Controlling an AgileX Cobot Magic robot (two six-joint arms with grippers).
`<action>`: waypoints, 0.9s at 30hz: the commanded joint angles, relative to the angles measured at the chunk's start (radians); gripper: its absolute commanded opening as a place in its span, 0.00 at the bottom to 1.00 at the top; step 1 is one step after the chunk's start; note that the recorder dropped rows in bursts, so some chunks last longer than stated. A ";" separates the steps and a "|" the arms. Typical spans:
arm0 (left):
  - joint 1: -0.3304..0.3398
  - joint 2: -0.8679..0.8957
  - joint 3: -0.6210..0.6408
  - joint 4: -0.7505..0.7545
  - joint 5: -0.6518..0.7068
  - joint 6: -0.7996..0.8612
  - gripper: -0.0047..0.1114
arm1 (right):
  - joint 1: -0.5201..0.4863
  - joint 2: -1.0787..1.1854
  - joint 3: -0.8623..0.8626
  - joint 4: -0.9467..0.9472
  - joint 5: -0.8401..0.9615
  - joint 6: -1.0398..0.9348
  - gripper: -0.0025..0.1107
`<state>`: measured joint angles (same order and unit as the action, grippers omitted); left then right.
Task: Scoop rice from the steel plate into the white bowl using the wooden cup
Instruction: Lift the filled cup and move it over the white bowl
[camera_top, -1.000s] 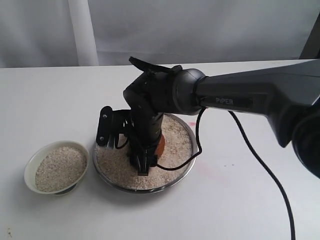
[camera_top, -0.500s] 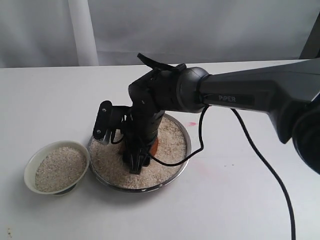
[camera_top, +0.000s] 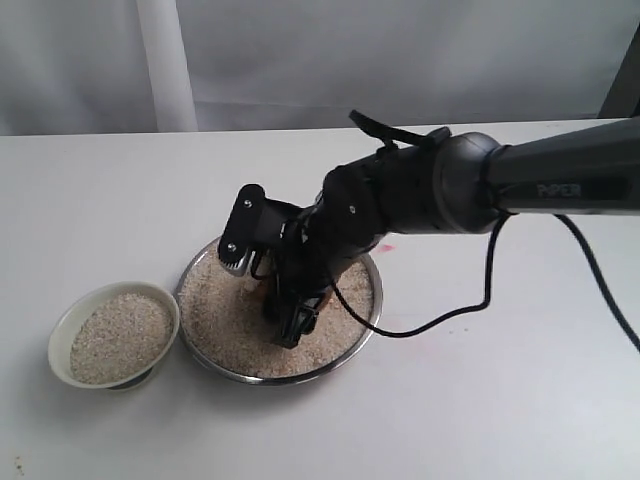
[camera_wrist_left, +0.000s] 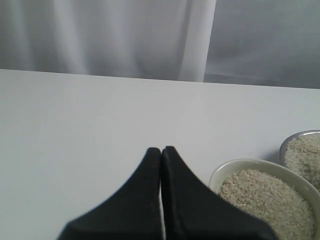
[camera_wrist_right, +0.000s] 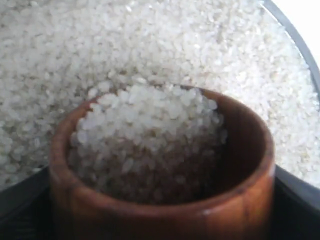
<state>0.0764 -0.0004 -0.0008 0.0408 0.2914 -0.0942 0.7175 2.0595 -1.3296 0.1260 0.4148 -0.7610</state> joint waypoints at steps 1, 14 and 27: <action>-0.006 0.000 0.001 0.003 -0.008 -0.002 0.04 | -0.020 -0.059 0.092 0.103 -0.197 -0.028 0.02; -0.006 0.000 0.001 0.003 -0.008 -0.002 0.04 | -0.022 -0.086 0.171 0.266 -0.460 -0.025 0.02; -0.006 0.000 0.001 0.003 -0.008 -0.002 0.04 | -0.008 -0.129 0.147 0.155 -0.435 -0.025 0.02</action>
<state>0.0764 -0.0004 -0.0008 0.0408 0.2914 -0.0942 0.6977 1.9689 -1.1665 0.3256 -0.0198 -0.7851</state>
